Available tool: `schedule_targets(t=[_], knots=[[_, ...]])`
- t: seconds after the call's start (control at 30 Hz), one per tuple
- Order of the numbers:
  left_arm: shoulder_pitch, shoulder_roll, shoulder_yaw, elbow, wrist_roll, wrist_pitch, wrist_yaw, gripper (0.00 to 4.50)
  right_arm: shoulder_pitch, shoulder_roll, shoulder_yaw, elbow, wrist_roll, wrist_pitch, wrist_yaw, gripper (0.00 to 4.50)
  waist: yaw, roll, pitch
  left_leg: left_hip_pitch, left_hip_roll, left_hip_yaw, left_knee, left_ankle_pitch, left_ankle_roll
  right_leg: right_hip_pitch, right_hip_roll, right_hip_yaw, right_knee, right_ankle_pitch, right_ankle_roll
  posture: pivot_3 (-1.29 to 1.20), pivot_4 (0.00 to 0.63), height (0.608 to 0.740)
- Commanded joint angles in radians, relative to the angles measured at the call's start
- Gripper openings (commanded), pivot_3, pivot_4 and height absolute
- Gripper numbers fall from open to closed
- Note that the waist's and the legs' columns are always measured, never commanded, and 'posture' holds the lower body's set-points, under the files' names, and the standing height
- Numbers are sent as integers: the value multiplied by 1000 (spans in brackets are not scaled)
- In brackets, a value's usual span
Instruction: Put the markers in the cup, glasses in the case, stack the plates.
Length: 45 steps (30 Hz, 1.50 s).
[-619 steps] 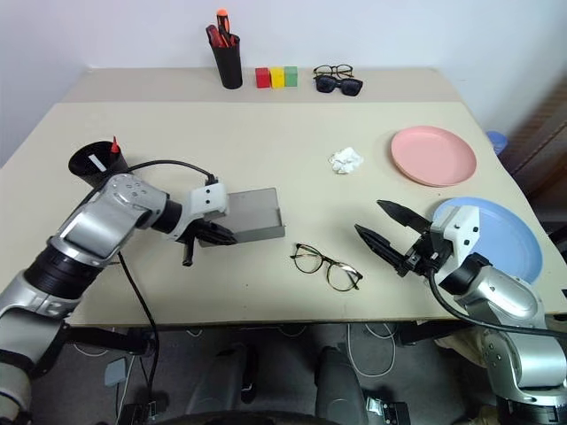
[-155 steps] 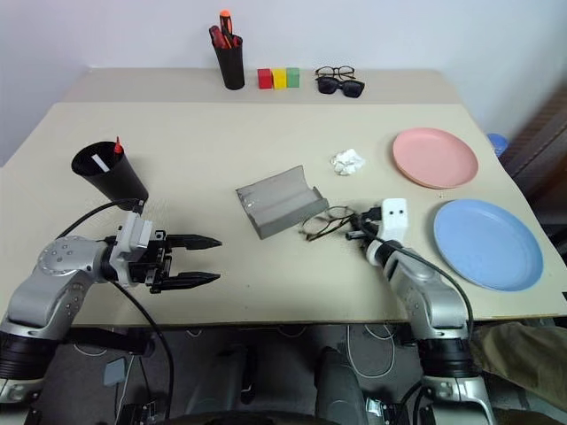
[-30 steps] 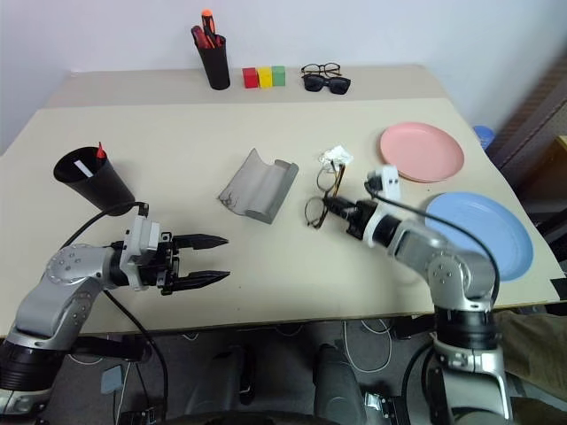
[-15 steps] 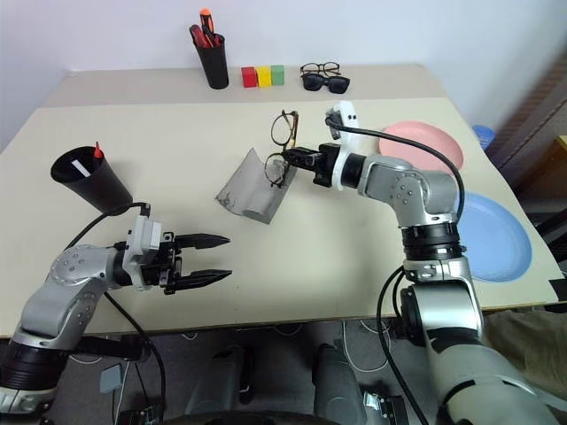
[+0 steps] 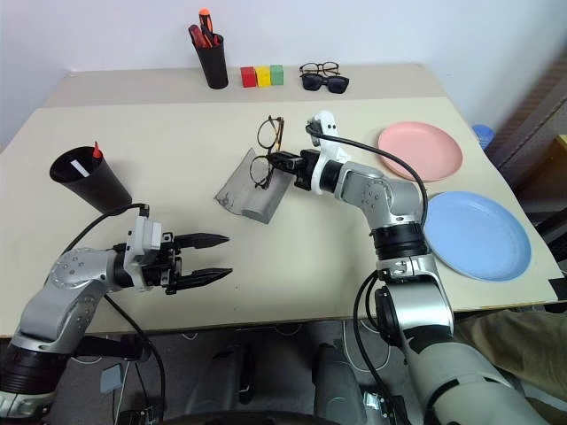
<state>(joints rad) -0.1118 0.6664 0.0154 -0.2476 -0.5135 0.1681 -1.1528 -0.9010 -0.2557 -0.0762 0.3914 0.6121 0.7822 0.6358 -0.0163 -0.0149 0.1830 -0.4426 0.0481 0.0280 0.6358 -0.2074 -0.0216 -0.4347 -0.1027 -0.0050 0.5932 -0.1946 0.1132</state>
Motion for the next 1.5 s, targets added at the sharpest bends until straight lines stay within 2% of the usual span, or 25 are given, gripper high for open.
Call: schedule_targets(t=[0.03,0.17,0.43,0.6,0.9,1.07,1.3,1.5], knots=[[-6,-16,-18,-25,37,-19,34,2875,25,-19,-73,-59,-18,-105,-31,38,3,0,0,0,0,0,0,0,0,0,0,0,0,0,0,0,150,740],[-20,-50,-43,-29,60,-18,67,2875,58,-22,-114,-47,-66,-221,-81,38,1,0,0,0,0,0,0,0,-1,0,0,0,0,0,0,0,150,740],[-45,-78,-57,-35,81,-12,102,2875,89,21,-81,79,-209,-535,-77,38,-5,0,0,1,1,0,-1,1,-1,-1,2,0,2,0,0,0,150,740],[-36,-76,-47,-59,94,-6,138,2875,70,71,-81,233,-268,-692,-102,38,-5,0,0,1,1,0,-1,1,-2,-1,2,0,2,0,0,0,150,740],[-2,-47,-25,-103,80,8,170,2875,43,151,-97,421,-308,-866,-174,38,-5,1,0,1,1,0,-1,2,-3,-1,2,1,2,0,0,0,150,740],[9,-39,-15,-116,78,15,178,2875,30,172,-104,462,-299,-892,-155,38,-6,1,0,1,1,0,-2,2,-3,-1,2,1,2,0,0,0,150,740],[25,-30,-6,-111,78,9,176,2875,99,159,-109,344,-243,-811,-56,38,-4,1,0,1,1,0,-2,2,-3,-1,2,1,2,0,0,0,150,740],[18,-36,-14,-97,82,2,170,2875,101,158,-149,348,-248,-857,-130,38,-5,1,0,1,1,0,-3,4,-6,-1,2,1,2,0,0,0,150,740]])
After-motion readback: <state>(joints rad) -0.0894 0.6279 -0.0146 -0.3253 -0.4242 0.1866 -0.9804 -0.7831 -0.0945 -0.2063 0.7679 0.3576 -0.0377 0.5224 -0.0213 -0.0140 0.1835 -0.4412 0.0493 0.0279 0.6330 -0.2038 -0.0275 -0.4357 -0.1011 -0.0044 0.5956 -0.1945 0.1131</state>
